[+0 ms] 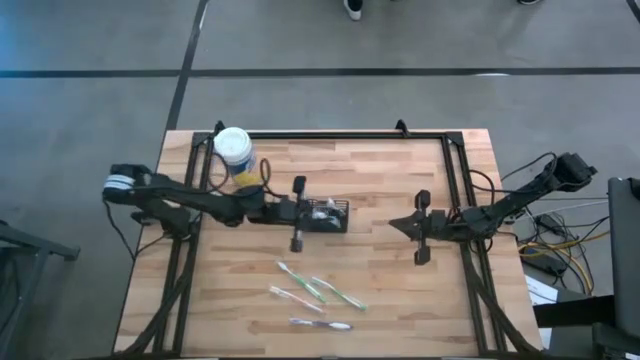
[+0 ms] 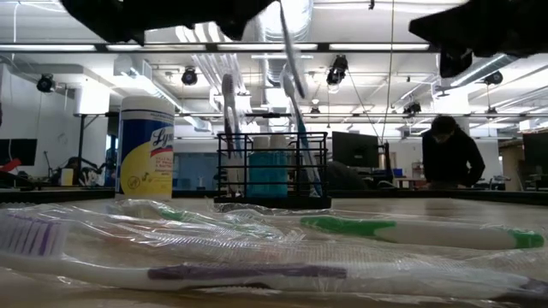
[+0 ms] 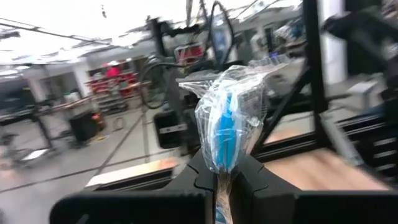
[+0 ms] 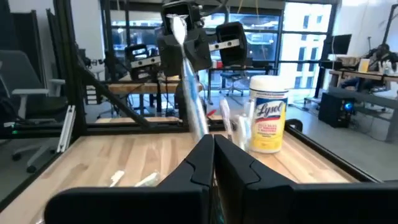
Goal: Pick & Place toothbrushing station
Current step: Put the blue toothbrush into the mesh organizer
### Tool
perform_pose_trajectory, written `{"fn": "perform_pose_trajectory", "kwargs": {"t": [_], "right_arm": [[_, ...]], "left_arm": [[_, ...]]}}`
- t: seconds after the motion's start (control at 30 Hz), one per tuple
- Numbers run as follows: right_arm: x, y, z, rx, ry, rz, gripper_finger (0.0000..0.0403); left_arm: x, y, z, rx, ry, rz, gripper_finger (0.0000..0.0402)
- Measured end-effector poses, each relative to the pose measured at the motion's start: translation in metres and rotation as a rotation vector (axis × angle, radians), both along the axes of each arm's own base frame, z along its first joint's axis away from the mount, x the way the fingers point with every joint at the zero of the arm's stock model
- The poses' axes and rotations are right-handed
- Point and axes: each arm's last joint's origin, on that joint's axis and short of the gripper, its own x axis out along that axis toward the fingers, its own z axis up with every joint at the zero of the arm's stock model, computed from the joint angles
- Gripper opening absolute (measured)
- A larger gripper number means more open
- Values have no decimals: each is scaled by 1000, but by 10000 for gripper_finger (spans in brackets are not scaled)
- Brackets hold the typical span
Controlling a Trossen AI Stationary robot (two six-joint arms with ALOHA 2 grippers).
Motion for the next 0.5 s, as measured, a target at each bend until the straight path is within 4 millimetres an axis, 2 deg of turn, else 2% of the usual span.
{"fn": "perform_pose_trajectory", "kwargs": {"t": [0.27,0.5], "right_arm": [[-15,-6,-21,41,-21,39,8],[-15,-5,-25,48,-7,72,8]], "left_arm": [[45,1,-16,135,67,148,15],[66,3,-26,208,116,234,15]]}}
